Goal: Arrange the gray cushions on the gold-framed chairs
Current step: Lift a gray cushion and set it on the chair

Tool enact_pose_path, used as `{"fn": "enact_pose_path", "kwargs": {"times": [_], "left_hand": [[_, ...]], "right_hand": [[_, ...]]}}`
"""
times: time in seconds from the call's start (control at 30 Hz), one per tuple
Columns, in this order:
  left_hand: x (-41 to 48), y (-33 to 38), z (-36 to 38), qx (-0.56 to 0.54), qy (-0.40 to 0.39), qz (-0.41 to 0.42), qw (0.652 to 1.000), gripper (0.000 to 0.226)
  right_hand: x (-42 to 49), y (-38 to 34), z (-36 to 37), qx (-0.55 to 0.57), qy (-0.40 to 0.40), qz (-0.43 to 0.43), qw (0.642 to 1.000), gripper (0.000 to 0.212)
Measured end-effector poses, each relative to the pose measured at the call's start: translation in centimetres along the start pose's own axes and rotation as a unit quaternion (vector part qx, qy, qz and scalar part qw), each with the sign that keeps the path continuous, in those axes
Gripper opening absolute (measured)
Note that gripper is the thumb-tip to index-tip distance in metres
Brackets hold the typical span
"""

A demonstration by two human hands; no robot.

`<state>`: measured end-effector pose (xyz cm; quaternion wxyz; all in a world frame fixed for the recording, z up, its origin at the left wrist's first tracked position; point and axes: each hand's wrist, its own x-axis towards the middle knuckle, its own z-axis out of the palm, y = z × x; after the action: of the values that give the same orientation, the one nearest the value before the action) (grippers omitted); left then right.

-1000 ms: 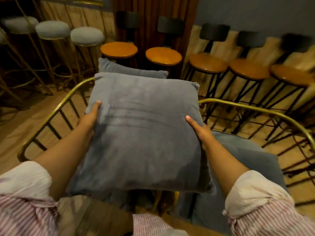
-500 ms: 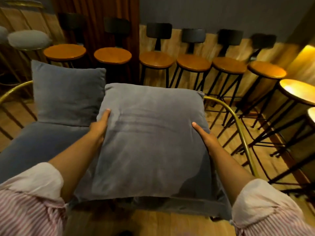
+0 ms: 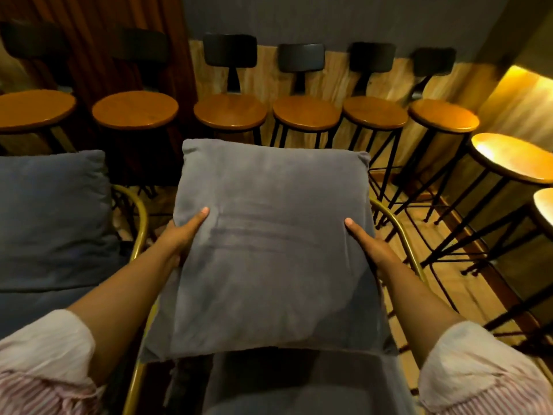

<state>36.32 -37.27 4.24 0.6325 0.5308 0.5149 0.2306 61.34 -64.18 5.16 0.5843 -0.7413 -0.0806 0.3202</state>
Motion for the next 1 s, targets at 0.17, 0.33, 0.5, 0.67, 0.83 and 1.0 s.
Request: {"fn": "enact_pose_path", "kwargs": {"times": [0.17, 0.33, 0.5, 0.67, 0.83, 1.0], "left_hand": [[7.2, 2.0, 4.7, -0.018, -0.027, -0.018, 0.999, 0.101], [13.0, 3.5, 8.4, -0.024, -0.059, -0.039, 0.997, 0.093], [16.8, 1.7, 10.8, -0.063, -0.071, 0.006, 0.995, 0.088], [17.5, -1.1, 10.8, -0.074, -0.085, 0.067, 0.991, 0.111], [17.6, -4.9, 11.1, -0.038, -0.067, 0.074, 0.994, 0.091], [17.4, -8.7, 12.1, 0.047, -0.065, -0.035, 0.996, 0.099]], "right_hand": [[9.6, -3.2, 0.2, -0.024, -0.004, -0.002, 1.0, 0.092], [16.5, -4.2, 0.7, 0.007, 0.018, -0.031, 0.999, 0.092], [20.4, -2.3, 0.3, 0.032, 0.027, -0.035, 0.999, 0.102], [21.8, 1.5, 0.3, 0.043, 0.04, -0.063, 0.996, 0.108], [21.6, 5.6, 0.1, 0.049, 0.07, -0.063, 0.994, 0.089], [20.1, 8.8, -0.4, 0.004, 0.088, -0.027, 0.996, 0.076]]}}
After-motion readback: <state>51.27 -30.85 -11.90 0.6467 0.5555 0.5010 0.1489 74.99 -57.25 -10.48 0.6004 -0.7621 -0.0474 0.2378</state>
